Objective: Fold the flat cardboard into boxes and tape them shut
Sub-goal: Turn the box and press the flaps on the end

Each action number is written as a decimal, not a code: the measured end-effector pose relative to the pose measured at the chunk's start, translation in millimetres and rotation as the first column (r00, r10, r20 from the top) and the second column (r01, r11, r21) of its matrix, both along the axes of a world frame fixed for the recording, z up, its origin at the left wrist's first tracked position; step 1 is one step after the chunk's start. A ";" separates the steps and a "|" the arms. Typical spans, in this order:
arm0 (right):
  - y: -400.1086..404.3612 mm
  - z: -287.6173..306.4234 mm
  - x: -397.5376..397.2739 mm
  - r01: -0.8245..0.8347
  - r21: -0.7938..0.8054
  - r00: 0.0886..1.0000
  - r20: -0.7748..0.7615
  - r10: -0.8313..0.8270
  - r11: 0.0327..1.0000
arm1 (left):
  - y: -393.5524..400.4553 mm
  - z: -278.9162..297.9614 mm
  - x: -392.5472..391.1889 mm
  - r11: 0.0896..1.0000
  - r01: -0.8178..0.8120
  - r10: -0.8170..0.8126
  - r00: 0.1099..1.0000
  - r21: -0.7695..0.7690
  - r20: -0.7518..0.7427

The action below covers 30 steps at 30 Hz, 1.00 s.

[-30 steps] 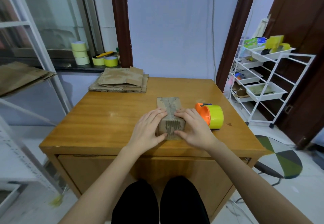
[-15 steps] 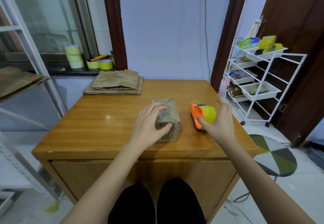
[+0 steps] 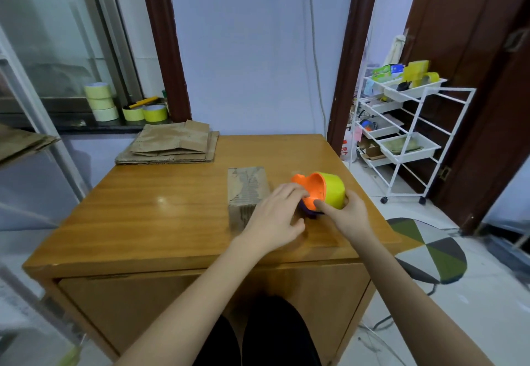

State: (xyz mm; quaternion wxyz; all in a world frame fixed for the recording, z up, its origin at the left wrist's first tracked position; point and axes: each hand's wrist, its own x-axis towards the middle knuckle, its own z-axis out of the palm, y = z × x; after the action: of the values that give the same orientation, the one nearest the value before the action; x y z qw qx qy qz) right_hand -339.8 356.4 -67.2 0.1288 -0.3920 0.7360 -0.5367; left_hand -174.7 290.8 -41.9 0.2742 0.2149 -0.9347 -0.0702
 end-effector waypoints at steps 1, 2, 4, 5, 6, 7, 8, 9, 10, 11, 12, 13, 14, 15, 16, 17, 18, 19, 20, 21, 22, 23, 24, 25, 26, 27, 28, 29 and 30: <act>3.5 4.1 -2.4 -0.012 -0.022 1.000 0.011 0.013 1.000 | -0.4 -0.9 -4.5 1.000 -0.021 0.021 0.998 -0.002 0.053; 7.6 9.2 -4.4 -0.032 -0.039 0.999 0.015 0.032 0.999 | -1.0 -1.8 -8.8 0.999 -0.035 0.036 0.996 -0.016 0.088; 16.6 23.5 -6.6 -0.069 -0.070 0.996 0.050 0.072 0.995 | -0.3 -1.6 -16.4 0.997 -0.028 0.035 0.994 -0.067 0.105; 20.4 31.1 -7.0 -0.085 -0.090 0.993 0.072 0.091 0.992 | -0.3 -0.8 -19.6 0.993 -0.015 0.024 0.996 -0.115 0.084; 24.4 38.7 -6.9 -0.104 -0.109 0.990 0.087 0.114 0.989 | -0.6 -0.1 -22.7 0.987 -0.005 0.012 0.999 -0.163 0.040; 28.1 46.2 -5.8 -0.115 -0.129 0.987 0.098 0.128 0.985 | -0.9 0.7 -25.3 0.980 -0.005 -0.002 1.000 -0.201 -0.031; 32.1 53.9 -3.9 -0.115 -0.154 0.985 0.112 0.133 0.981 | -0.8 2.6 -27.2 0.977 -0.005 -0.019 0.994 -0.214 -0.109; 35.7 60.3 -2.7 -0.106 -0.186 0.982 0.132 0.132 0.977 | 0.6 6.3 -28.5 0.976 0.001 -0.039 0.984 -0.216 -0.174; 39.9 66.6 -1.4 -0.111 -0.224 0.979 0.143 0.145 0.968 | 1.8 10.4 -29.3 0.976 0.007 -0.058 0.972 -0.217 -0.227; 43.9 71.2 -0.5 -0.140 -0.260 0.974 0.139 0.180 0.955 | 2.7 14.8 -29.5 0.976 0.008 -0.070 0.959 -0.218 -0.276; 48.4 75.9 1.0 -0.196 -0.300 0.964 0.114 0.240 0.934 | 3.9 20.1 -29.1 0.981 0.003 -0.067 0.944 -0.193 -0.323; 51.5 78.5 1.6 -0.261 -0.331 0.948 0.086 0.305 0.907 | 5.8 26.2 -28.1 0.992 0.001 -0.048 0.927 -0.128 -0.372; 54.0 79.9 2.5 -0.324 -0.346 0.931 0.047 0.362 0.880 | 7.3 32.7 -26.7 1.000 0.022 -0.025 0.912 -0.011 -0.410; 55.3 80.1 3.5 -0.381 -0.336 0.915 -0.005 0.403 0.861 | 9.5 39.5 -25.1 0.987 0.075 -0.004 0.901 0.145 -0.434; 55.7 79.8 4.5 -0.430 -0.304 0.900 -0.069 0.430 0.850 | 11.4 45.2 -23.6 0.940 0.151 0.004 0.891 0.305 -0.455; 55.1 78.9 6.3 -0.468 -0.269 0.884 -0.124 0.452 0.842 | 13.5 50.9 -22.2 0.883 0.220 0.015 0.870 0.415 -0.492; 54.5 77.9 9.0 -0.495 -0.245 0.869 -0.159 0.469 0.834 | 14.6 55.3 -21.0 0.839 0.264 0.044 0.839 0.476 -0.542; 53.3 76.8 12.3 -0.513 -0.241 0.858 -0.165 0.486 0.824 | 15.6 58.7 -19.7 0.800 0.298 0.082 0.806 0.521 -0.587; 52.2 75.2 15.3 -0.527 -0.241 0.849 -0.179 0.496 0.815 | 16.0 61.4 -17.8 0.758 0.332 0.126 0.770 0.562 -0.625; 50.5 73.7 17.9 -0.539 -0.237 0.841 -0.201 0.502 0.808 | 16.8 64.3 -15.0 0.705 0.368 0.175 0.738 0.606 -0.652; 49.0 73.5 20.9 -0.548 -0.215 0.832 -0.242 0.500 0.809 | 17.3 66.7 -11.9 0.649 0.401 0.220 0.714 0.646 -0.664; 46.8 73.8 23.5 -0.559 -0.188 0.818 -0.283 0.500 0.808 | 16.5 69.1 -8.6 0.599 0.421 0.261 0.702 0.681 -0.663; 44.8 75.7 27.3 -0.565 -0.166 0.805 -0.326 0.496 0.808 | 14.7 71.2 -5.3 0.561 0.431 0.290 0.697 0.707 -0.656; 42.2 77.8 31.0 -0.568 -0.151 0.793 -0.364 0.488 0.809 | 14.0 73.8 -2.0 0.527 0.442 0.303 0.700 0.725 -0.647; 39.3 79.6 34.8 -0.567 -0.145 0.781 -0.406 0.474 0.811 | 13.6 75.5 0.6 0.493 0.457 0.305 0.706 0.740 -0.639; 36.3 80.5 38.6 -0.564 -0.149 0.771 -0.446 0.454 0.812 | 13.8 77.0 2.6 0.462 0.474 0.304 0.710 0.750 -0.636; 33.1 80.6 42.2 -0.560 -0.161 0.762 -0.483 0.430 0.813 | 13.9 78.3 4.5 0.444 0.484 0.305 0.709 0.754 -0.635; 29.6 80.0 45.5 -0.556 -0.178 0.758 -0.508 0.408 0.812 | 14.1 79.5 6.3 0.443 0.481 0.311 0.709 0.757 -0.633; 26.7 79.4 48.8 -0.555 -0.200 0.760 -0.516 0.394 0.808 | 14.8 81.2 8.6 0.448 0.474 0.317 0.708 0.758 -0.631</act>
State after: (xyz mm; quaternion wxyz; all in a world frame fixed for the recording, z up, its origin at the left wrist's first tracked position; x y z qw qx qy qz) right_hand -290.9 383.1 12.2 0.0185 -0.6974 0.5147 -0.4984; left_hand -166.1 305.6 39.3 0.4467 0.2324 -0.5831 -0.6375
